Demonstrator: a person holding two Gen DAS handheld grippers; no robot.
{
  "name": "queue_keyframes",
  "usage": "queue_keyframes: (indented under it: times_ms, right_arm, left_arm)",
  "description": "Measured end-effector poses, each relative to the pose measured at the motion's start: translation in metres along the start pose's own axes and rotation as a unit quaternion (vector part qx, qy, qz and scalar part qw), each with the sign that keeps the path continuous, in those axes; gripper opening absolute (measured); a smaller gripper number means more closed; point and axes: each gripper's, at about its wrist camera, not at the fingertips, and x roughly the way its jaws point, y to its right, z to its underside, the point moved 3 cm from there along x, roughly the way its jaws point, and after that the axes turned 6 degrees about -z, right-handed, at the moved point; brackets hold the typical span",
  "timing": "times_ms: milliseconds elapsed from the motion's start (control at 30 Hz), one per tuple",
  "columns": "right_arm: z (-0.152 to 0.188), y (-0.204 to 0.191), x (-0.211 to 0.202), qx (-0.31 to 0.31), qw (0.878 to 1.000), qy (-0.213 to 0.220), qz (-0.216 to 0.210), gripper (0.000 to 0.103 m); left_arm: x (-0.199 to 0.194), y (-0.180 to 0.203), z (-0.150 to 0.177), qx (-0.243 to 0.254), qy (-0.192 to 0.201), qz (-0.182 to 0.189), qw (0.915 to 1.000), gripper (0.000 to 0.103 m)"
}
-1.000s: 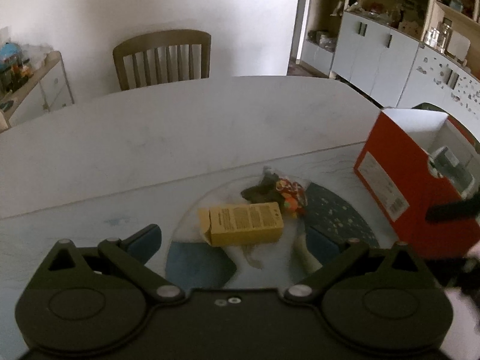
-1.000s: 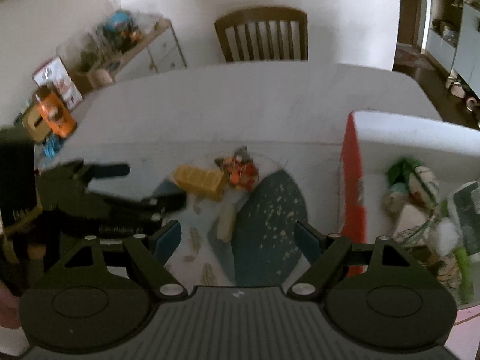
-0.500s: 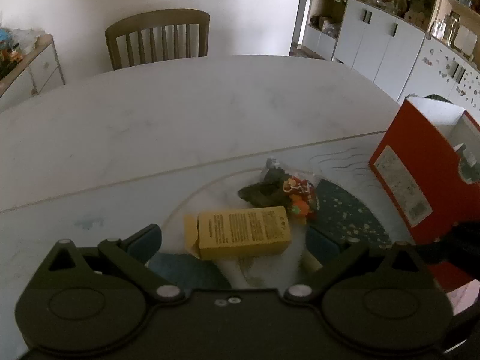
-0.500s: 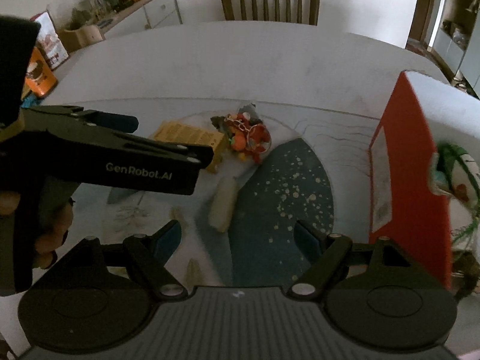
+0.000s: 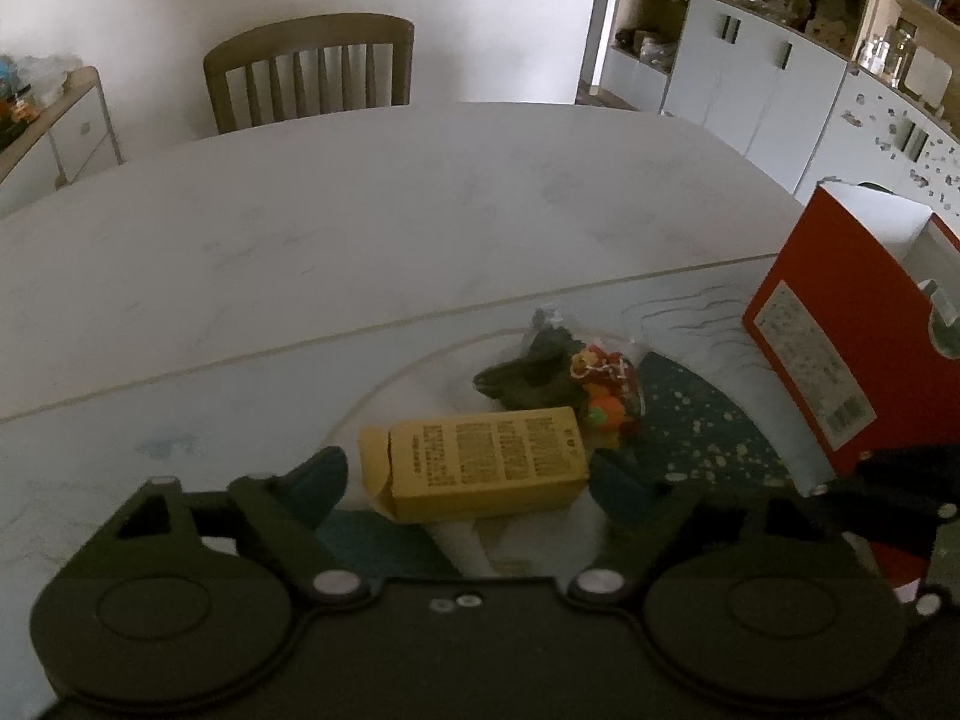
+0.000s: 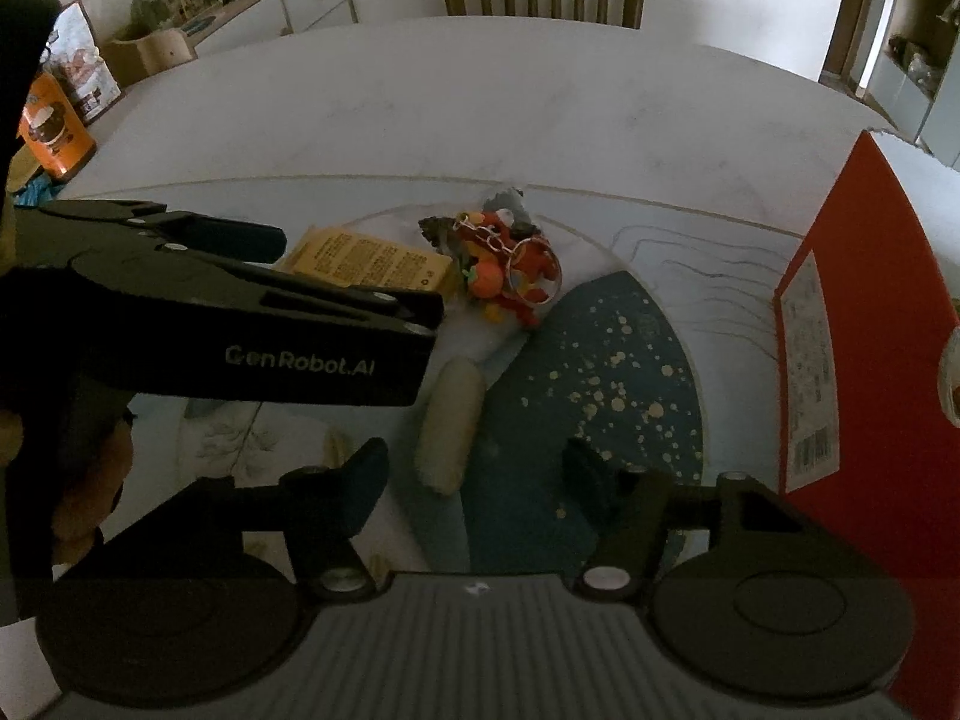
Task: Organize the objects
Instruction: 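Grasp the yellow box with the left gripper while the right grasps the white cylinder, then carry the yellow box and white cylinder into the red-edged box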
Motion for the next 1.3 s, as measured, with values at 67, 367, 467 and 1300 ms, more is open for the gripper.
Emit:
queue_keyframes:
  times_ms: [67,367,467,1300]
  right_arm:
    - [-0.001,0.0,0.002,-0.001,1.0,-0.002,0.002,0.053]
    - [-0.001,-0.004,0.004,-0.019,1.0,-0.006,-0.001,0.034]
    - [0.0,-0.007,0.003,-0.03,1.0,-0.007,0.002,0.029]
    - [0.018,0.013,-0.072,0.023,0.999,0.031,-0.022,0.015]
  left_arm:
    - [-0.002,0.0,0.0,0.003,0.003,0.001,1.0,0.077]
    - [-0.006,-0.001,0.002,0.0,0.006,-0.005,1.0,0.072]
    - [-0.009,-0.004,0.004,-0.005,0.004,-0.004,1.0,0.071]
    - [-0.081,0.013,0.023,-0.022,0.014,0.014,0.9996,0.07]
